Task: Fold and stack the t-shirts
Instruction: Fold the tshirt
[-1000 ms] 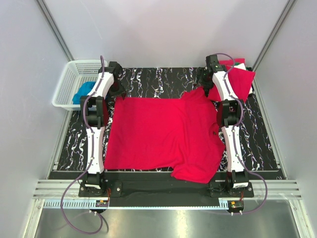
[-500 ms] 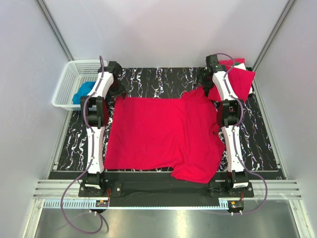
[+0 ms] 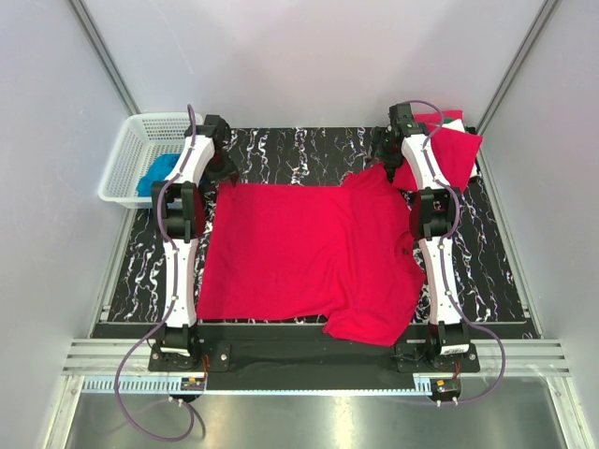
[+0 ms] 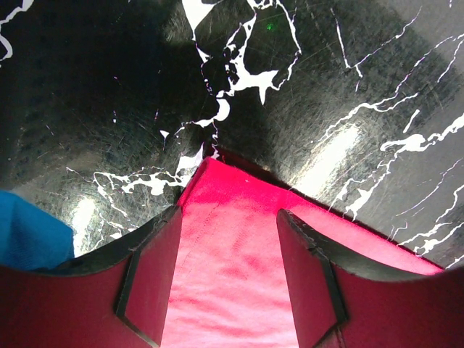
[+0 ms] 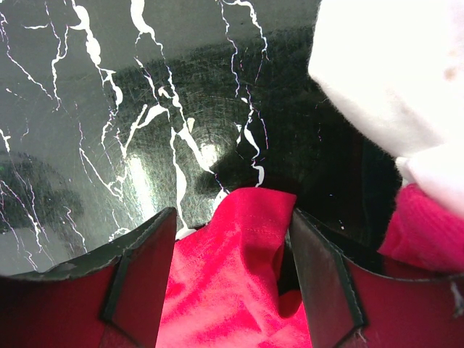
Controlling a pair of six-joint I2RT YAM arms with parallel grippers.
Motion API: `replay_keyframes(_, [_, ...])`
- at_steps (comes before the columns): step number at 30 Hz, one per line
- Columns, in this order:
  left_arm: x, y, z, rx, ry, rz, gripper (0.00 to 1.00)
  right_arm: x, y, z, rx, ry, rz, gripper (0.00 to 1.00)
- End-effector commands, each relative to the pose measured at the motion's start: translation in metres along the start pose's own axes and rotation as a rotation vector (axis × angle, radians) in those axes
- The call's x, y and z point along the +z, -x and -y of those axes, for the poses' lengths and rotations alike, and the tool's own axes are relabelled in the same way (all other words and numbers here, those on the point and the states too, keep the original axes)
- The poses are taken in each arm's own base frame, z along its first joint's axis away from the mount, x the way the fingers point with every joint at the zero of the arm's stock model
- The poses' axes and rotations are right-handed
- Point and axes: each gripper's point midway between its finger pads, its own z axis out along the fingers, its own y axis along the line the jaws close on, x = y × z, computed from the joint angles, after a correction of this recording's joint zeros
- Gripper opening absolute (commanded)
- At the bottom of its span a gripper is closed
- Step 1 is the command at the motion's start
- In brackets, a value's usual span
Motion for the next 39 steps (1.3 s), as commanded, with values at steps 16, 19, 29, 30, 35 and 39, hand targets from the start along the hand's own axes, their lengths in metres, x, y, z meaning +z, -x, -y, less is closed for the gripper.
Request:
replay_keyframes(16, [-0.009, 0.056, -0.030, -0.114, 0.012, 0.126, 0.59, -0.011, -0.013, -0.009, -0.009, 0.019, -0.053, 0.71])
replay_keyframes(19, [-0.008, 0.058, -0.031, -0.121, 0.019, 0.132, 0.59, -0.014, -0.010, -0.009, -0.010, 0.018, -0.048, 0.71])
replay_keyframes(29, [-0.009, 0.061, -0.036, -0.121, 0.049, 0.149, 0.59, -0.015, -0.012, -0.010, -0.012, 0.022, -0.052, 0.71])
replay_keyframes(30, [-0.008, 0.060, -0.037, -0.117, 0.052, 0.146, 0.58, -0.016, -0.010, -0.011, -0.011, 0.024, -0.047, 0.71])
replay_keyframes(35, [-0.009, 0.054, -0.038, -0.083, 0.103, 0.152, 0.58, -0.019, -0.009, -0.014, -0.010, 0.034, -0.047, 0.72])
replay_keyframes(39, [-0.008, 0.048, -0.031, -0.056, 0.115, 0.154, 0.58, -0.020, -0.010, -0.014, -0.010, 0.038, -0.050, 0.71])
